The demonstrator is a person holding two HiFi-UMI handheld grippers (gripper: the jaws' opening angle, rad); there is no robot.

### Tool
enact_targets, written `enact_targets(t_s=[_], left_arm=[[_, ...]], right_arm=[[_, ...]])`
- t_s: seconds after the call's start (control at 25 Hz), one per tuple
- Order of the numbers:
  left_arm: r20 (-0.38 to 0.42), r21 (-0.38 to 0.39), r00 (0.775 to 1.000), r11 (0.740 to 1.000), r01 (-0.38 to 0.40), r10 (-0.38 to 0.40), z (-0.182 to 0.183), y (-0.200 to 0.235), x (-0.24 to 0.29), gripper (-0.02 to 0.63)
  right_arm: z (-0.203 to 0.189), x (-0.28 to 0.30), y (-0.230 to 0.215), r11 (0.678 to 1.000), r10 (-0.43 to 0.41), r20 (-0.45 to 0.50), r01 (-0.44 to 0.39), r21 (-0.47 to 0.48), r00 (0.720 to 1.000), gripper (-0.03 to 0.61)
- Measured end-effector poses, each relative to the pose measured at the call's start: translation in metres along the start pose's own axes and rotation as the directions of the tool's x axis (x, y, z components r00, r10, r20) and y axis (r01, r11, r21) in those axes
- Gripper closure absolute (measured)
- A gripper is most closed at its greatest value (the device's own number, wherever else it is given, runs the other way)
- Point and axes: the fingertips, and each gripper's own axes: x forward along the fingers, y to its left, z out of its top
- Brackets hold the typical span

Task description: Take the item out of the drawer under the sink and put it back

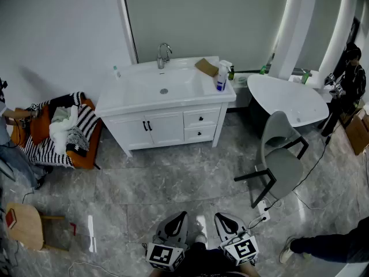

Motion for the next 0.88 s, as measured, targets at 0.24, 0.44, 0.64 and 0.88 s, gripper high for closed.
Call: enact_targets(t_s=[0.24, 0.44, 0.64, 0.88], left_arm=[[0.010, 0.007, 1.000, 1.000, -0.018, 0.018, 0.005, -0.004, 0.017, 0.614], [0.009, 0.009, 0.999, 0.999, -0.047, 0.047, 0.006, -0.002, 0.030, 0.614], [0.023, 0.003, 0.997, 0.998, -0.068, 0.068, 0.009, 0.013, 0.047, 0.614], [0.021, 0.012, 0.997, 0.997, -0.079, 0.078, 0.022, 0.056, 0.097, 0.614]], right_arm=[[0.004, 0.001, -0.020, 1.000, 0.009, -0.004, -0.009, -0.006, 1.000, 0.560], [0.002, 0.003, -0.040, 1.000, 0.016, 0.012, -0.016, -0.006, 1.000, 0.560], [0.000, 0.012, -0.062, 0.998, -0.005, 0.054, 0.001, 0.066, 0.999, 0.558], [0.001, 0.056, -0.103, 0.993, -0.063, 0.021, 0.061, 0.097, 0.998, 0.558]])
